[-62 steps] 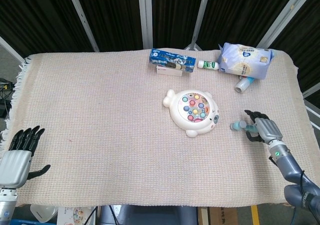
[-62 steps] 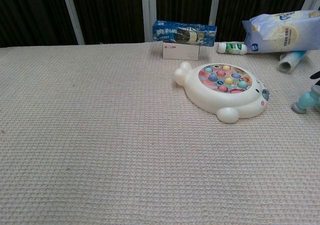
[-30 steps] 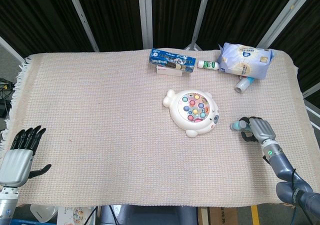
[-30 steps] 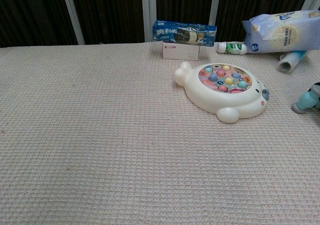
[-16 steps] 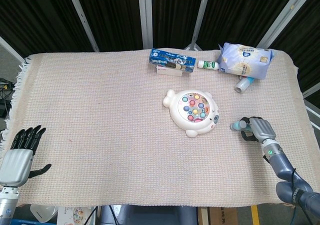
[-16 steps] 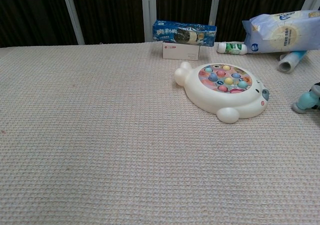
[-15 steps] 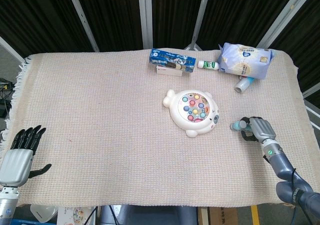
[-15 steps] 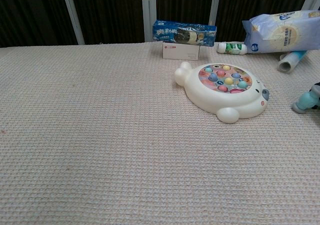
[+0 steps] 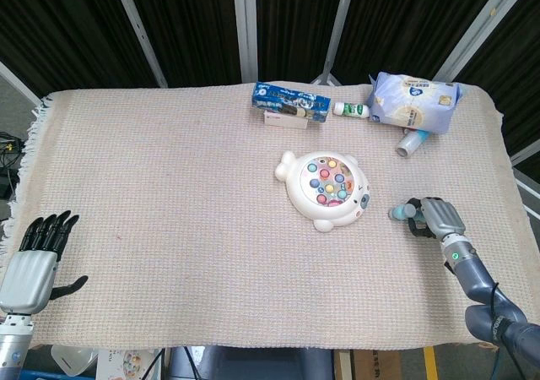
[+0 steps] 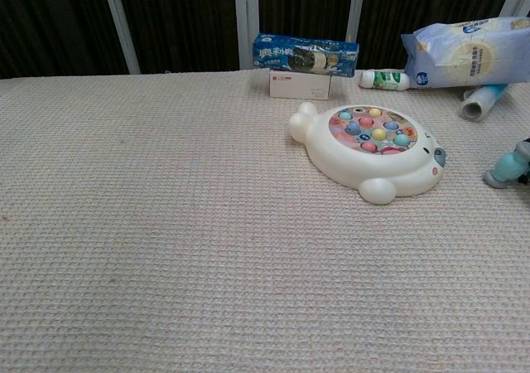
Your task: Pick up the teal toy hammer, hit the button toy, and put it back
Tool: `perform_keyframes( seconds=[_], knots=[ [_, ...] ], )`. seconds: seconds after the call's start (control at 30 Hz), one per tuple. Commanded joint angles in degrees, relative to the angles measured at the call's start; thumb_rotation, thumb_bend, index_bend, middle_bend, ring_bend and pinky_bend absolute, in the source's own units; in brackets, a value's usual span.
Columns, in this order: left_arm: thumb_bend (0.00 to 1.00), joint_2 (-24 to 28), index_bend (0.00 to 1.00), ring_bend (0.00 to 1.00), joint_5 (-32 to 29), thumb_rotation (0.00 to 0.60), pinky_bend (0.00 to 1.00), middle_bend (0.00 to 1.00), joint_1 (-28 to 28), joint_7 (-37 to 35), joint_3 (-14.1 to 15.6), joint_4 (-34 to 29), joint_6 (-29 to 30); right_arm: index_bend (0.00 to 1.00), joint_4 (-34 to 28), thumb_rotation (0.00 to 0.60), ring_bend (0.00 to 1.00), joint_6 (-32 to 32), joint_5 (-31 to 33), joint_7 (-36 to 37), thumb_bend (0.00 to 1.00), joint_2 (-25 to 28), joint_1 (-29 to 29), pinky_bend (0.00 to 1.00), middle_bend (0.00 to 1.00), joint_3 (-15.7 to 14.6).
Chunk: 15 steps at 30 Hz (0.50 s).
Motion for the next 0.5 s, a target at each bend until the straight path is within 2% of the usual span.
perform_keyframes(
  seconds=[0.03, 0.5],
  knots=[
    [0.13, -0.01, 0.0, 0.0, -0.09, 0.6, 0.0, 0.0, -0.04, 0.07, 0.01, -0.02, -0.08, 0.46, 0.33, 0.6, 0.28, -0.15, -0.04, 0.12, 0.59, -0.19, 0.08, 0.2, 0.46, -0.02],
    [0.13, -0.1, 0.0, 0.0, -0.35, 0.6, 0.0, 0.0, -0.06, 0.16, 0.03, 0.03, -0.03, 0.59, 1.33, 0.6, 0.36, 0.17, -0.71, 0.98, 0.64, -0.85, 0.3, 0.24, 0.55, 0.14]
  ],
)
